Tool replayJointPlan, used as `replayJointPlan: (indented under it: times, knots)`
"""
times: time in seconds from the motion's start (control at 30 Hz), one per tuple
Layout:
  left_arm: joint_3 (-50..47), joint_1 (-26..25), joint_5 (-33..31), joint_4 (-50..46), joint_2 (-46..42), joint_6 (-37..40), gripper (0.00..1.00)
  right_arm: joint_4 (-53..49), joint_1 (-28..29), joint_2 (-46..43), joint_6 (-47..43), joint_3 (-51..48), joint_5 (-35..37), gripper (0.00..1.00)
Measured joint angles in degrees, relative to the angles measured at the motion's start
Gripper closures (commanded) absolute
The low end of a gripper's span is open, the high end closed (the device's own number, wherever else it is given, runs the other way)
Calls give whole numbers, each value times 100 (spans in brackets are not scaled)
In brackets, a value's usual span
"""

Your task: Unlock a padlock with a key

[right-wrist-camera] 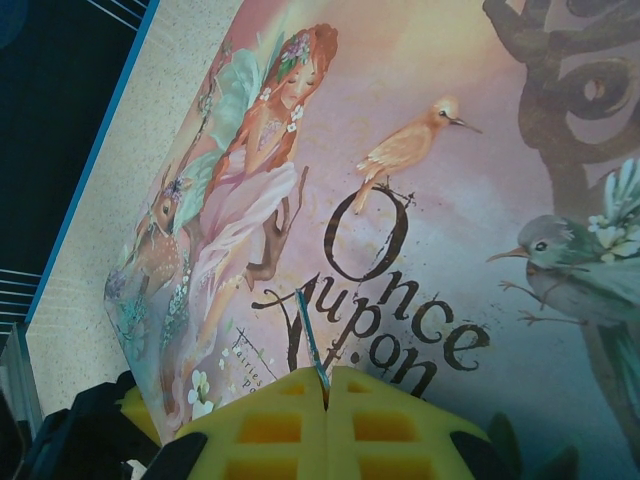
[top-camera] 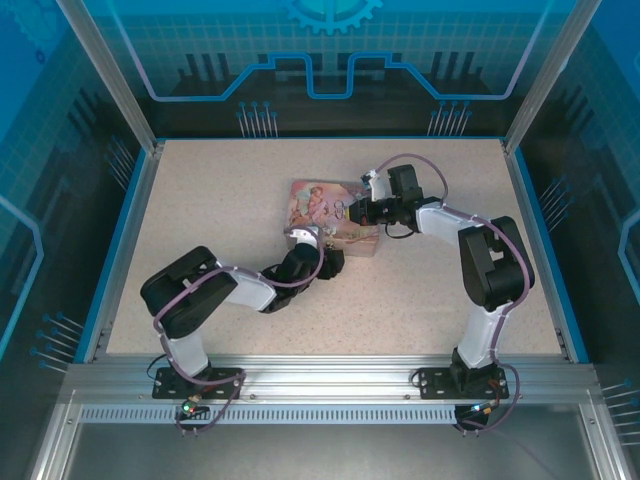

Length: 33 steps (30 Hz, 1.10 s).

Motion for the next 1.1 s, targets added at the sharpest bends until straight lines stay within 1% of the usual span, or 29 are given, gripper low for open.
replayJointPlan:
  times: [0.23, 0.33, 0.73, 1.03, 1.1]
  knots:
    - [24, 0, -7, -61, 9, 212, 24, -7, 0, 0, -42, 0, 0, 100]
    - [61, 0, -52, -61, 66, 299, 26, -2, 0, 0, -61, 0, 4, 100]
    - [251, -105, -619, 212, 595, 619, 30, 11, -13, 46, -63, 57, 20, 100]
    - [356, -107, -859, 286, 787, 654, 36, -26, -13, 55, -90, 90, 39, 100]
    - [367, -107, -898, 286, 798, 656, 38, -31, -13, 55, -107, 92, 39, 100]
